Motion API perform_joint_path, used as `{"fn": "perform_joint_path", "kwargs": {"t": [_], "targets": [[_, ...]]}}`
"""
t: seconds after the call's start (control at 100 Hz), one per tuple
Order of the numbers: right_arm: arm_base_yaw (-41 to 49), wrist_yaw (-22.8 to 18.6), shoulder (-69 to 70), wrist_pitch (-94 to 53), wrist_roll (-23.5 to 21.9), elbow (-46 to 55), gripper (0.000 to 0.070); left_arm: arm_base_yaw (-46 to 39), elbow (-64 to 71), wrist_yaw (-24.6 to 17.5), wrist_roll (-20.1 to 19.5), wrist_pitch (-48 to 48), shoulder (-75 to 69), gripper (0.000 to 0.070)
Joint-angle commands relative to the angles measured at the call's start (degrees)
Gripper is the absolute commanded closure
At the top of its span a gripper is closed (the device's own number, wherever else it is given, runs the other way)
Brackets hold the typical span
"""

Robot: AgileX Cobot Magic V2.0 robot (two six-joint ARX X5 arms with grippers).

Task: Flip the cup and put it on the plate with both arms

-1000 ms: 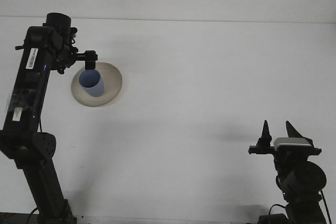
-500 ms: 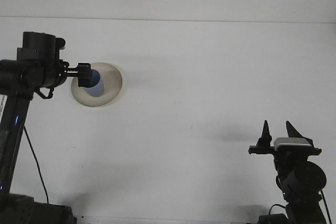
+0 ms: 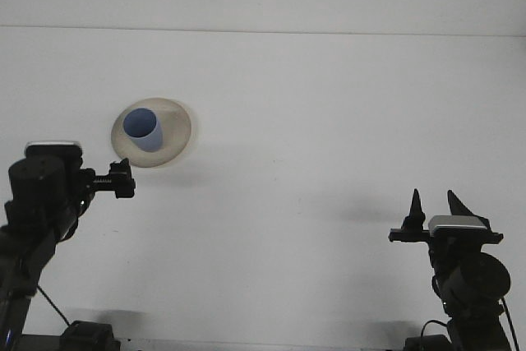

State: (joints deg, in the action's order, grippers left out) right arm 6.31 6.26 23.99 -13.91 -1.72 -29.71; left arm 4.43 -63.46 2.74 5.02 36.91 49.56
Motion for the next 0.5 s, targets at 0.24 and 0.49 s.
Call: {"fn": "perform_joint_path", "kwargs": {"t": [0.24, 0.49], "targets": [[0.1, 0.2, 0.0, 0.4, 0.5, -0.5, 0.0283, 0.1, 25.7, 0.0, -0.9, -17.0, -23.0, 0.0116], [0.1, 0.2, 0.0, 0.6, 0.4, -0.5, 0.0284, 0.1, 30.5, -0.6, -1.2, -22.0, -31.6, 0.0116]]}}
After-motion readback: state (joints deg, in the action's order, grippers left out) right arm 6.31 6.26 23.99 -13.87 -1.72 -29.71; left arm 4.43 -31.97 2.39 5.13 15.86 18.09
